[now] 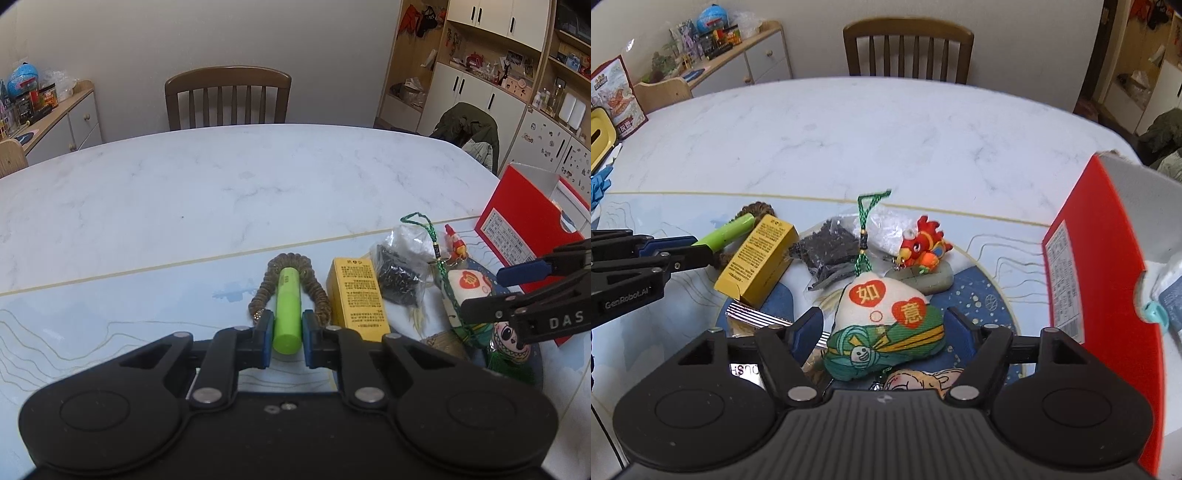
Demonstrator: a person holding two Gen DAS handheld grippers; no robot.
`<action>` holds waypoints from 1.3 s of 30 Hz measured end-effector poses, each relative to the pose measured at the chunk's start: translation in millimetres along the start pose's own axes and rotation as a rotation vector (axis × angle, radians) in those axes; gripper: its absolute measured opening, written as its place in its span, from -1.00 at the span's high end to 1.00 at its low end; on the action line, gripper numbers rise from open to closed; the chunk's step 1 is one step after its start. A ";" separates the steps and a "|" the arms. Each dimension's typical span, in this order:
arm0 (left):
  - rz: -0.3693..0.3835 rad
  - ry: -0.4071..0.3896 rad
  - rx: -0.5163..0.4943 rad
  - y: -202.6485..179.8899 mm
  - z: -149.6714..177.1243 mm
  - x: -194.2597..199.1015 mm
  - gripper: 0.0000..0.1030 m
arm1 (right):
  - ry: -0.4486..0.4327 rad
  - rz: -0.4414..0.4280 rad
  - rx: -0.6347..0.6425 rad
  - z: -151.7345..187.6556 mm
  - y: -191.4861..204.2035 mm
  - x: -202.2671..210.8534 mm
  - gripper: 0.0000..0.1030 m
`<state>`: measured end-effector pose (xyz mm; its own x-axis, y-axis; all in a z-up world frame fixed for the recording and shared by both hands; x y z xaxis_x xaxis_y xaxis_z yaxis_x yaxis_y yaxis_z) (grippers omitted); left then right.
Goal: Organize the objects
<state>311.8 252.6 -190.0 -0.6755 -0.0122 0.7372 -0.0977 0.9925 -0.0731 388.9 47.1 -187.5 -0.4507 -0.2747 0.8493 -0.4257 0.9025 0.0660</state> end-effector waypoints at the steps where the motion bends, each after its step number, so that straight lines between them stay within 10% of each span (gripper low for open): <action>1: -0.001 0.002 0.001 0.0 0.4 -0.8 0.74 | 0.009 -0.006 -0.005 0.2 -0.1 -3.2 -0.39; 21: 0.011 0.001 0.065 -2.0 -2.6 4.2 0.74 | -0.017 -0.003 -0.036 4.3 -2.7 4.7 -0.05; 39: 0.095 -0.061 0.111 -30.9 -28.8 59.5 0.74 | -0.142 -0.111 -0.125 -3.6 -26.0 109.7 -0.05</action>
<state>295.7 224.7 -124.5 -0.7285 0.0701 0.6814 -0.1092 0.9701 -0.2166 353.4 -5.3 -94.1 -0.5160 -0.4106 0.7518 -0.3820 0.8958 0.2271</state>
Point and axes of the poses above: each gripper's, at about its wrist camera, not at the fingertips, and x roughly against the way its jaws point, y to its left, z to its underside, the point moved 1 cm from there along -x, roughly the way its jaws point
